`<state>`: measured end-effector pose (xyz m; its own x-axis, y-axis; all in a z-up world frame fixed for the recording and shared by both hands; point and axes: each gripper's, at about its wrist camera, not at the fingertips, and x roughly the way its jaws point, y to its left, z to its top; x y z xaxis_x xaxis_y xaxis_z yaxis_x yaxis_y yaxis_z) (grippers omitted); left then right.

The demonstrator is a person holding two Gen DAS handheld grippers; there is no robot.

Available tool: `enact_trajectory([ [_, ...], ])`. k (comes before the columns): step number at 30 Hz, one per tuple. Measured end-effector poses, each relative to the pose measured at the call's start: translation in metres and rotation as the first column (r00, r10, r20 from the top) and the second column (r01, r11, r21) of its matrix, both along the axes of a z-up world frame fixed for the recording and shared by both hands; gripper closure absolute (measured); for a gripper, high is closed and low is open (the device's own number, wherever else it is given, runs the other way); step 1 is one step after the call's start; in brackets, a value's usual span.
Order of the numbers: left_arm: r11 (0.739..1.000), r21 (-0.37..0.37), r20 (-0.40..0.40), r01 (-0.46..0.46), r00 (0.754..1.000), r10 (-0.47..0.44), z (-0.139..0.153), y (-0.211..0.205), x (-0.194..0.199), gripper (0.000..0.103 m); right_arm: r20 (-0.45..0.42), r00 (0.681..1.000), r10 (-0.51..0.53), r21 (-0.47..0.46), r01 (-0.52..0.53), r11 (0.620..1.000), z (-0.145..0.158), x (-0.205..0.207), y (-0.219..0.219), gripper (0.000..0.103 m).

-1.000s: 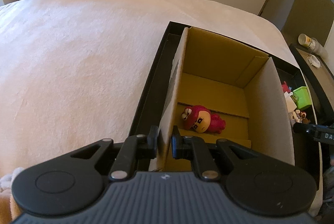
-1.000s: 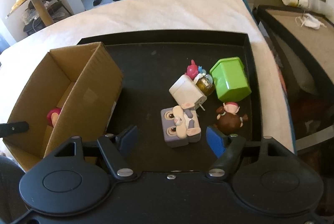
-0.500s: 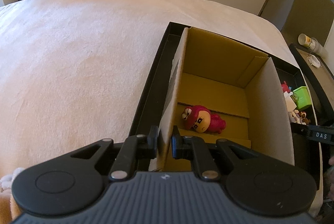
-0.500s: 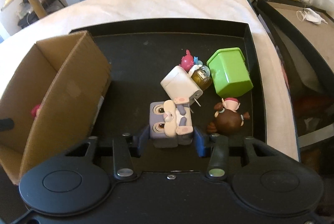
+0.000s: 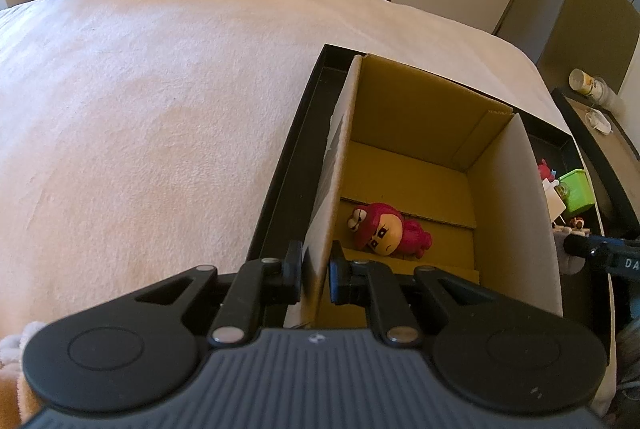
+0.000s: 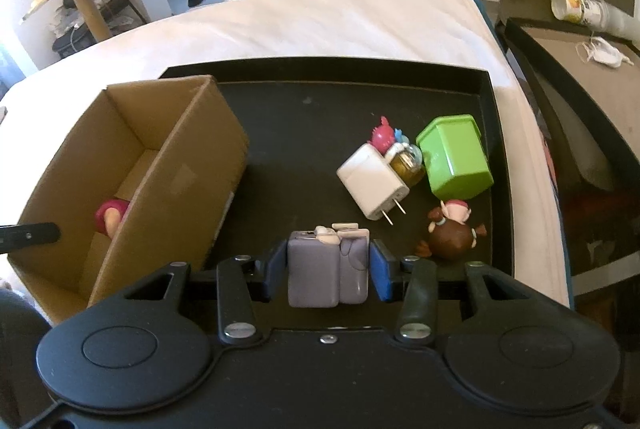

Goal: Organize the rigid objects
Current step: 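Carry the grey cube toy into the cardboard box and release it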

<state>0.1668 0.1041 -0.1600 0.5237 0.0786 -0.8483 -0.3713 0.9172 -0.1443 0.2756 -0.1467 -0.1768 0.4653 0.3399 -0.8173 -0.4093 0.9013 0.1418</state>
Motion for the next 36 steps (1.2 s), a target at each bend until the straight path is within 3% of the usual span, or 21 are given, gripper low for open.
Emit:
enact_trajectory([
  [15,1.000,-0.028,0.013,-0.002,1.000,0.002,0.000,0.004,-0.002,0.091,0.122,0.987,0.106,0.037,-0.111,0.993,0.065,-0.003,0.035,0.059],
  [36,0.999,-0.050,0.024,-0.003,1.000,0.004,-0.002,0.008,-0.004,0.091,0.129,0.973,0.192,0.082,-0.203,0.976,0.077,-0.015,0.095,0.059],
])
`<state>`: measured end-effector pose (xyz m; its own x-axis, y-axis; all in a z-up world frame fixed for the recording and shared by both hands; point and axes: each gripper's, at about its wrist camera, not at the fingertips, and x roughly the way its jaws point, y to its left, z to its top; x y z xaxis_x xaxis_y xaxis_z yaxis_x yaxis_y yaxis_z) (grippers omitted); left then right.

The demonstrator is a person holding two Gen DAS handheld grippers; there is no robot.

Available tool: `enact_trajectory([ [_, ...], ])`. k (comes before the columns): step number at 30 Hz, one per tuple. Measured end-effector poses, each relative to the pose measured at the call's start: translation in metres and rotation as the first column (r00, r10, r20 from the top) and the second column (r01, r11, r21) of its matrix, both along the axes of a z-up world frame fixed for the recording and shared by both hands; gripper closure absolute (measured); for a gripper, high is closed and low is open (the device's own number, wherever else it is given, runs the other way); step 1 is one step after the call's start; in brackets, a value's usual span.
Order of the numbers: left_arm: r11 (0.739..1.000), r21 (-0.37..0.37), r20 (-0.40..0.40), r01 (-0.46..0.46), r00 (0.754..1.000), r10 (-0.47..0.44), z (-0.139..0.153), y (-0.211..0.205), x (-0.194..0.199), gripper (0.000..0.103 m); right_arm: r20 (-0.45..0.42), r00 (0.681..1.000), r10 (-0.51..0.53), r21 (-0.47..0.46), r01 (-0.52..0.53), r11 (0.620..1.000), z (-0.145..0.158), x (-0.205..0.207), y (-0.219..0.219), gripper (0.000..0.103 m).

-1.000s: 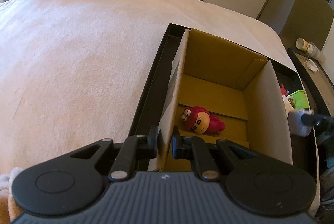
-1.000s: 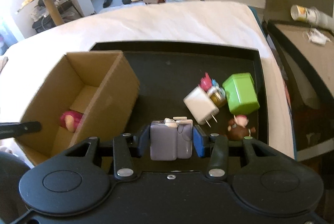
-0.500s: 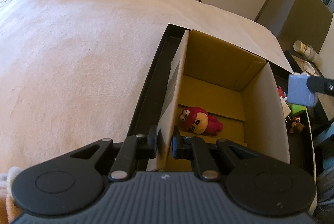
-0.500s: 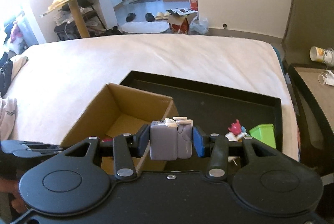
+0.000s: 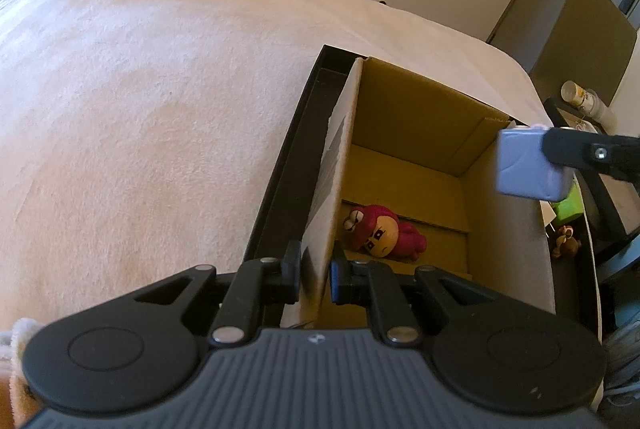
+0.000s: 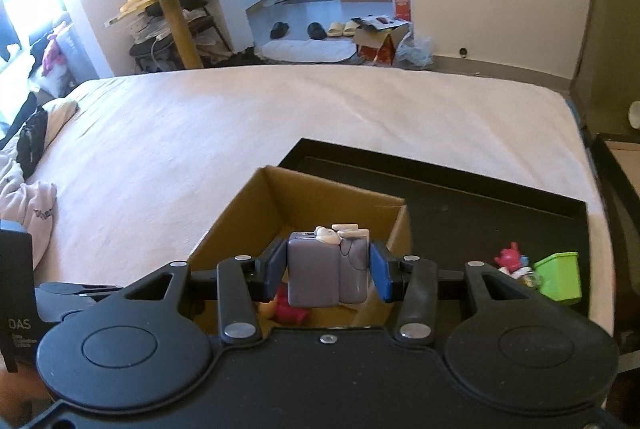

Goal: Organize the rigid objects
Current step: 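Carry the grey cube toy into the cardboard box and release it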

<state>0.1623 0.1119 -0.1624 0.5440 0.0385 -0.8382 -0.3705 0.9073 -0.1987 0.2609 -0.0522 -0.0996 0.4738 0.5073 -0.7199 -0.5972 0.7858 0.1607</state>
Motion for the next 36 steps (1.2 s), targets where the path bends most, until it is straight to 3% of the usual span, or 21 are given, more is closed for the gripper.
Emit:
enact_trajectory([
  [26,0.999,-0.033,0.016,-0.003,1.000,0.004,-0.003,0.007,-0.002,0.090,-0.129,0.988,0.080,-0.031,-0.084,0.996,-0.044,-0.006,0.056,0.059],
  [36,0.999,-0.040,0.017,-0.007,1.000,0.007,-0.003,0.007,0.000,0.090,-0.135,0.988,0.071,0.025,-0.068,0.997,-0.043,-0.003,0.058,0.058],
])
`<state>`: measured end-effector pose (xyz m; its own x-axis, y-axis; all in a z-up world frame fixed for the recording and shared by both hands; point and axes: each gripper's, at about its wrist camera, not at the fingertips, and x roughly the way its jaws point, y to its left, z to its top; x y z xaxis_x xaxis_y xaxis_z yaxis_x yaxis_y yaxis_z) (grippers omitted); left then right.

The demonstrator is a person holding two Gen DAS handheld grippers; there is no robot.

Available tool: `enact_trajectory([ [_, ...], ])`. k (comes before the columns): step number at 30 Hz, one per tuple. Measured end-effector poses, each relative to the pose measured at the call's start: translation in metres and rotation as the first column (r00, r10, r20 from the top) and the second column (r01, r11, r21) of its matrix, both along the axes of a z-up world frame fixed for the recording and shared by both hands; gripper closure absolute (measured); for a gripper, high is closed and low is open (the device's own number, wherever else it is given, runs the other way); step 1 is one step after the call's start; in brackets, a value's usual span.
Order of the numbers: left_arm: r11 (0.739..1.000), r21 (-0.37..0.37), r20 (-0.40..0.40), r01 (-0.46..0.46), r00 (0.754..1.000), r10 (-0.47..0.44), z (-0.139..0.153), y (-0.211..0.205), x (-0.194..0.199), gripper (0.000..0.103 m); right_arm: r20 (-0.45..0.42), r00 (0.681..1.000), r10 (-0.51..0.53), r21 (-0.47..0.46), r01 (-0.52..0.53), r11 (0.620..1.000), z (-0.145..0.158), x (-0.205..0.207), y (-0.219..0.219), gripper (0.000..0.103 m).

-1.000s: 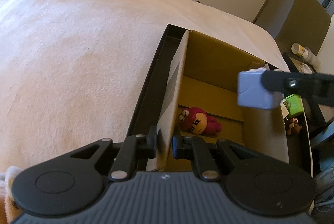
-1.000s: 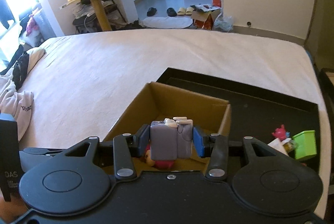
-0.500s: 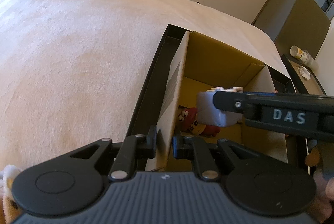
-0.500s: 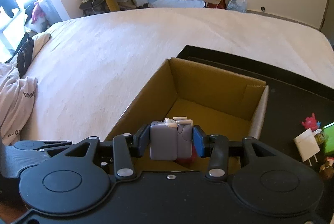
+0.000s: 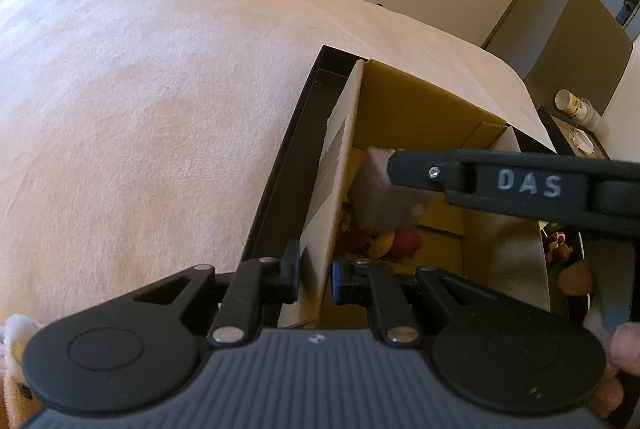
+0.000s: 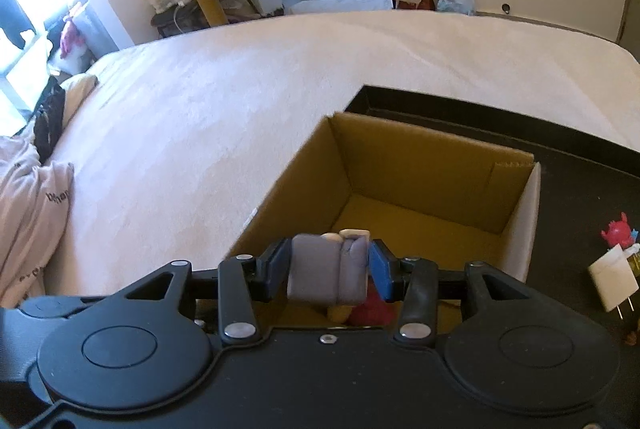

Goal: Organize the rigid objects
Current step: 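Carry the grey cube toy into the cardboard box and release it, then move the right tool to the brown figure with pink hat and grasp it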

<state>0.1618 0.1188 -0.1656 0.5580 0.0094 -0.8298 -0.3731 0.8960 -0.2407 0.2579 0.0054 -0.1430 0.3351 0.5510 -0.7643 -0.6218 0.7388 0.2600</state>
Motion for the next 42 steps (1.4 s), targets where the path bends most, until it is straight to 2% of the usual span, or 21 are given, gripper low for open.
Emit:
enact_trajectory([
  [21,1.000,0.011,-0.001,0.009,1.000,-0.009,0.000,-0.006,0.002,0.090,0.022,1.000,-0.022,0.003,0.022,1.000,0.032,-0.012,-0.048,0.057],
  [30,1.000,0.025,-0.006,0.008,1.000,-0.008,0.000,-0.008,0.003,0.090,0.017,0.999,-0.050,-0.011,0.050,0.999,0.033,-0.009,-0.073,0.056],
  [35,0.999,0.032,-0.009,0.009,1.000,-0.009,0.000,-0.009,0.003,0.090,0.029,0.997,-0.072,-0.017,0.073,0.997,0.034,-0.007,-0.087,0.052],
  [42,1.000,0.021,-0.008,-0.001,1.000,0.001,0.000,-0.007,0.003,0.090,0.033,0.991,-0.131,-0.055,0.133,0.990,0.027,0.000,-0.122,0.052],
])
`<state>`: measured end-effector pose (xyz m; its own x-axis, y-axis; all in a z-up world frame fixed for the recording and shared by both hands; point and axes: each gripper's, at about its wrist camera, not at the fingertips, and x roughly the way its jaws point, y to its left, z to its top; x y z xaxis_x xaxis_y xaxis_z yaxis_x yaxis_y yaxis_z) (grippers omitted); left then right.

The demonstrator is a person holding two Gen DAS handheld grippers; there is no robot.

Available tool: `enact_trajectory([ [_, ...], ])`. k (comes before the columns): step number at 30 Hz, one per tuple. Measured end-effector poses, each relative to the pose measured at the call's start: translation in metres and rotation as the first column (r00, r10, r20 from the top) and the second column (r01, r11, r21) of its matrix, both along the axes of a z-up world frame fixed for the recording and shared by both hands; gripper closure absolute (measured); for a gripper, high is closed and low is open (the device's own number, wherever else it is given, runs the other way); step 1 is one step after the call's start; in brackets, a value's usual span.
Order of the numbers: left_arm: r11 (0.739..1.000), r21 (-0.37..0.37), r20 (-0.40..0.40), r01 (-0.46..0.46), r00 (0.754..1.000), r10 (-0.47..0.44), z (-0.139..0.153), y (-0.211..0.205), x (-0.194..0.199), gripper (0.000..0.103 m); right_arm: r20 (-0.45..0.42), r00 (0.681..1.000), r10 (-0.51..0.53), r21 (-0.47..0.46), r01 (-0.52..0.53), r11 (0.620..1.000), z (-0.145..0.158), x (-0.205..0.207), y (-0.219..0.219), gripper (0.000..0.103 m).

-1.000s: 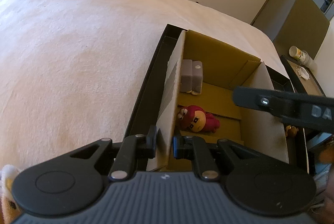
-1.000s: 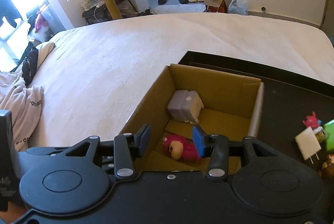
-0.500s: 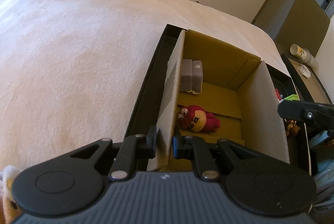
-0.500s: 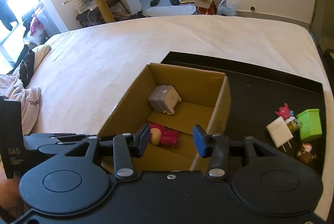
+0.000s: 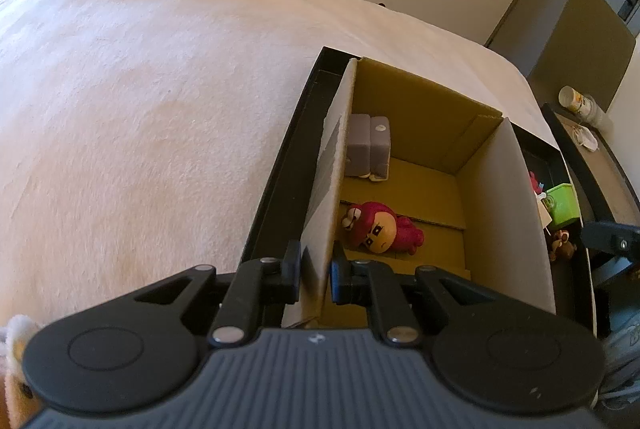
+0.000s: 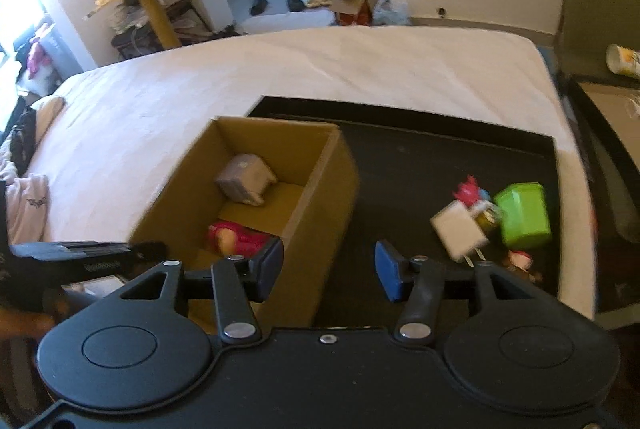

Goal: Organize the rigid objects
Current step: 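Move the right tool to the brown figure with pink hat and grasp it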

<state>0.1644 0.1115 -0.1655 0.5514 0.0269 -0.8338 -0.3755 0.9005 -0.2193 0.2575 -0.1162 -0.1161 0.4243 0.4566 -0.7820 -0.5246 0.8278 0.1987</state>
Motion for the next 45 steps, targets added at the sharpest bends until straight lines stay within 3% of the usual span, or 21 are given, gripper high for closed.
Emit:
enact_trajectory([
  [24,0.999,0.050,-0.016,0.004,1.000,-0.003,0.001,-0.008,0.004,0.091,0.033,0.990,-0.137,-0.112,0.140,0.984,-0.035,0.029,-0.068,0.052],
  [37,0.999,0.052,-0.020,-0.005,1.000,0.006,0.001,-0.009,0.005,0.092,-0.039,0.970,-0.240,-0.084,0.237,0.968,-0.067,0.057,-0.091,0.052],
  [45,0.999,0.049,-0.018,-0.007,1.000,0.007,0.001,-0.009,0.005,0.091,-0.068,0.967,-0.245,-0.106,0.237,0.966,-0.079,0.066,-0.090,0.052],
])
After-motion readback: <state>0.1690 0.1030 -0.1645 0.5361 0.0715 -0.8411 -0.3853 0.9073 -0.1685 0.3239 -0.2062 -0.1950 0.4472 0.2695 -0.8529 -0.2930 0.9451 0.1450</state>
